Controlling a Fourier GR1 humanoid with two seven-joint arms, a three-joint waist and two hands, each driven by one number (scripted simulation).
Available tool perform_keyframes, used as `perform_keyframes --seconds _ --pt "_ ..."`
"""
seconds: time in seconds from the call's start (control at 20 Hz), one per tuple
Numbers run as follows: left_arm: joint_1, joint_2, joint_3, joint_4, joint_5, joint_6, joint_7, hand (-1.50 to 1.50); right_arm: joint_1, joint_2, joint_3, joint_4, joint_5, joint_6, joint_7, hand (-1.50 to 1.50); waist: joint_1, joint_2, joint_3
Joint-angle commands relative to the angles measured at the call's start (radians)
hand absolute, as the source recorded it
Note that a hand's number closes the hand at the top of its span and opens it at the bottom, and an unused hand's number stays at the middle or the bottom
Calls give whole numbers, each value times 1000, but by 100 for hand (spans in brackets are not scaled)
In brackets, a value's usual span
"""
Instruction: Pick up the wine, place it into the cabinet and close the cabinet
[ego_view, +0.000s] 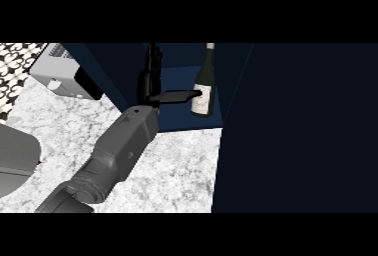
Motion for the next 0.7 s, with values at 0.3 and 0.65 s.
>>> perform_keyframes --seconds 0.3,0.65 --pt "257 1 -292 -302 175 92 68 -150 38 -21 -29 -62 0 -11 18 -150 40 -16 1" --pt "457 1 -560 -699 205 346 107 -150 75 -26 -22 -95 21 -15 12 -150 74 -15 1"
